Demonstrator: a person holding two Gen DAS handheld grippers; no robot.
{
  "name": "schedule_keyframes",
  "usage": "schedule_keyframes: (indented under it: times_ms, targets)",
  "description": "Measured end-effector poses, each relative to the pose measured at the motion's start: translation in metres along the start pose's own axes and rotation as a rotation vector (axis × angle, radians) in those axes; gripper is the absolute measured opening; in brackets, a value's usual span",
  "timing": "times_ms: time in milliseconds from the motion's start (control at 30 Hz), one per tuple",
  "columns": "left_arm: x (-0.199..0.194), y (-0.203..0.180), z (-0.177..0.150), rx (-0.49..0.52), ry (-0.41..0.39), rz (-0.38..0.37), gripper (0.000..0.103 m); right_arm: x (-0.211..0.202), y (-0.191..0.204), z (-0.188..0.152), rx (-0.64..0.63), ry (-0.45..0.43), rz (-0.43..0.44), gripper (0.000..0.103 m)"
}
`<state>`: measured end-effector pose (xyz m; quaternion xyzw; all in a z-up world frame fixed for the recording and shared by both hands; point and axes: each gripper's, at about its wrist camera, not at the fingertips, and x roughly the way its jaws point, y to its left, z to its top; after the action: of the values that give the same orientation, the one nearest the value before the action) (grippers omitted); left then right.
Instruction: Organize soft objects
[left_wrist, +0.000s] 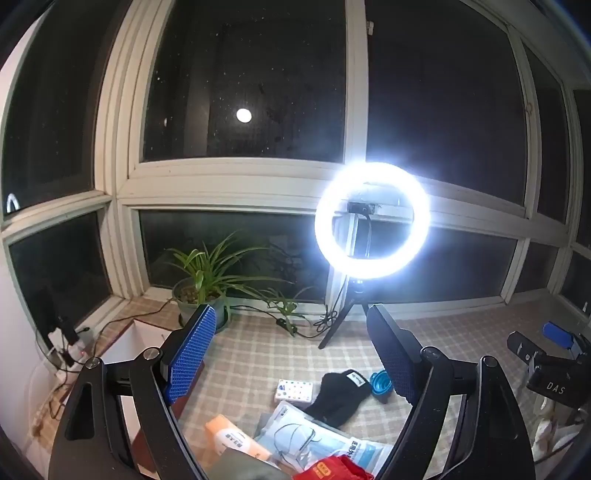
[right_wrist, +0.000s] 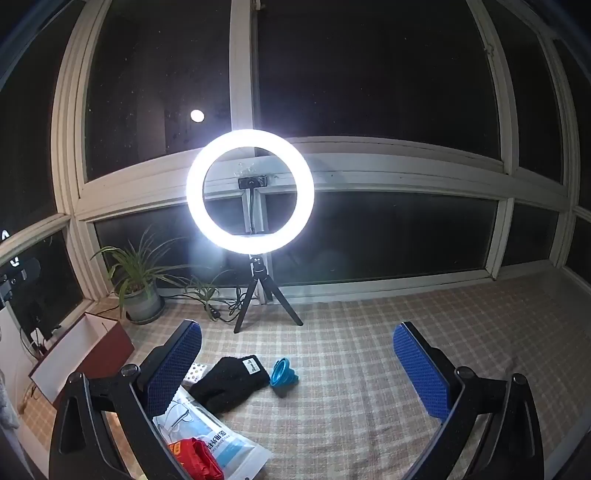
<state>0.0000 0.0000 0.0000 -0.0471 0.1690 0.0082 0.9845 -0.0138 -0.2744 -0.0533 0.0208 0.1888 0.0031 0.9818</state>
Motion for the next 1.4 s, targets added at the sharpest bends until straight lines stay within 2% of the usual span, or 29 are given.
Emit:
schedule_keyframes:
  times_ms: [167,200,267,367,600,1400]
  targets:
    - [0.009,0.007,0.003,0.006,0.029,0.006,0.084,-0.004,0.001,-0.001,-0.005,0.008,0.004,0.102]
    - [0.011,0.002,0.005,0.044,0.024,0.025,0.084,0.002,-0.003,0.002,0.009,0.033,0.000,0.102]
    - [0.013,0.000,0.003,0.054,0.012,0.028,0.084,0.005,-0.001,0.002,-0.011,0.037,-0.019,0.102]
    - [0.013,0.002,0.000,0.042,0.005,0.026,0.084,0.009,0.009,-0.003,-0.052,0.027,-0.048,0.102]
    - [0.027,-0.001,-0.009,0.034,0.044,0.020,0.084,0.016,0.004,-0.003,-0.031,0.031,-0.061,0.102]
    - [0.034,-0.004,-0.012,0.031,0.065,0.017,0.084,0.016,0.004,0.002,-0.036,0.013,-0.069,0.102]
